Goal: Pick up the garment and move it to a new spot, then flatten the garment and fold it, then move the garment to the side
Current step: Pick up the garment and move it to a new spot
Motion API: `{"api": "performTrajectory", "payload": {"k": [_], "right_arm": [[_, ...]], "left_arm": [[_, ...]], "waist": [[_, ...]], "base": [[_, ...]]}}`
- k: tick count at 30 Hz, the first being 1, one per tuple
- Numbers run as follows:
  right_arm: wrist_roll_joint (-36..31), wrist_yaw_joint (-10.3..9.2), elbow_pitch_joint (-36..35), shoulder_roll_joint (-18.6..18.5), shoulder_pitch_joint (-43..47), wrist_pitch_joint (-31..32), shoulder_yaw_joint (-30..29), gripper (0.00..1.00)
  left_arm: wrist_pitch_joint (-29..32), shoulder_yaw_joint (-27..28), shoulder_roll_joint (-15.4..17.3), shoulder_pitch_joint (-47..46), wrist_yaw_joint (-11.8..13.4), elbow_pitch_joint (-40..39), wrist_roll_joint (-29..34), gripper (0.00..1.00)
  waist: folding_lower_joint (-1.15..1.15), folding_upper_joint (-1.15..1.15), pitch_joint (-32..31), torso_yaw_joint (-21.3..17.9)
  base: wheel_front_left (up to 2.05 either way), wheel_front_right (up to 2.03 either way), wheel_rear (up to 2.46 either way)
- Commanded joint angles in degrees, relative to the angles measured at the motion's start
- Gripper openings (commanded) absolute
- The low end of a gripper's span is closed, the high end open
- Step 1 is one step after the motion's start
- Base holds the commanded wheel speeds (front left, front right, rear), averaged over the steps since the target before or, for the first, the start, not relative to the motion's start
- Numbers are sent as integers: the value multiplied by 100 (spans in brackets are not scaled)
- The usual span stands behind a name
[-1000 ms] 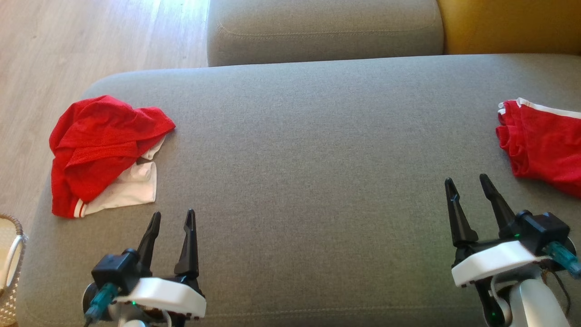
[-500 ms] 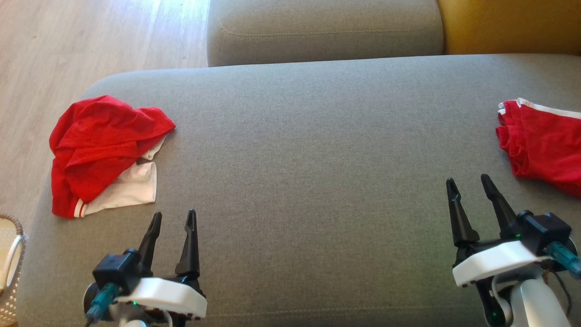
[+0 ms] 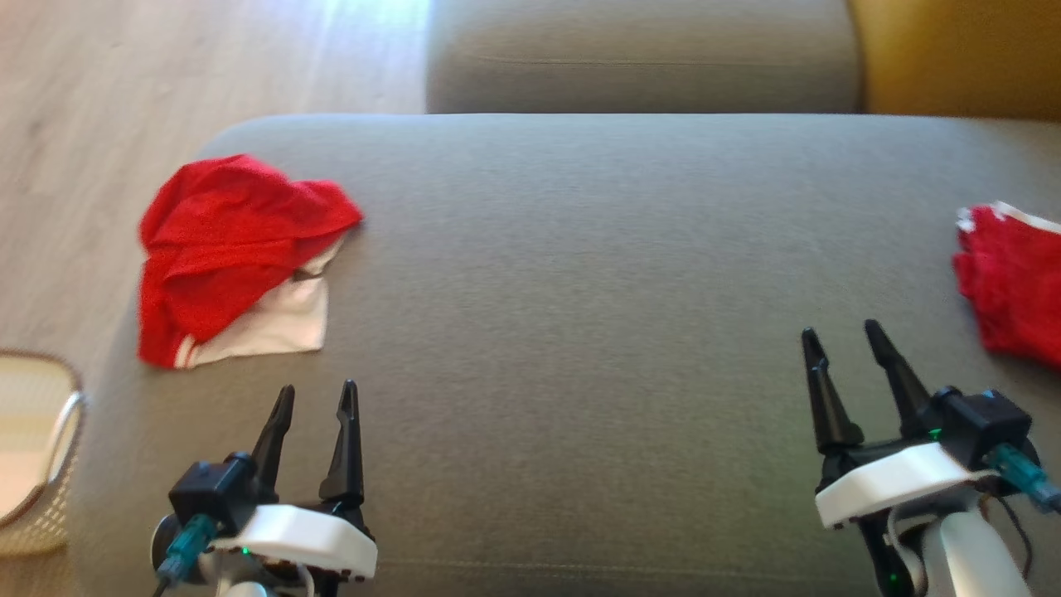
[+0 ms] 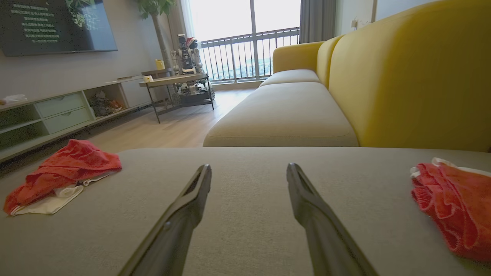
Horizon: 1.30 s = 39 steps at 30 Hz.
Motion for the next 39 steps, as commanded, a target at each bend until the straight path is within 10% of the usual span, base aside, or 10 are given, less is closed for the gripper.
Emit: {"api": "performTrajectory", "payload": {"k": [1,20,39], "right_arm": [[56,-2,-244,2,-51,-53,223,100],[290,-2,-215,2,29,-53,733,100],[305,-2,-102,2,-2,-53,909,100]], "left_arm": [[-34,224,-6,-301,-16,-163,52,100],[-34,517,-6,-91,-112,-287,256,100],[-34,914,21,-23,-258,-376,480,100]], "waist": [[0,0,-12,303],[0,0,-79,2106],[0,0,-125,2075]], "base": [[0,0,0],[0,0,0],[0,0,0]]}}
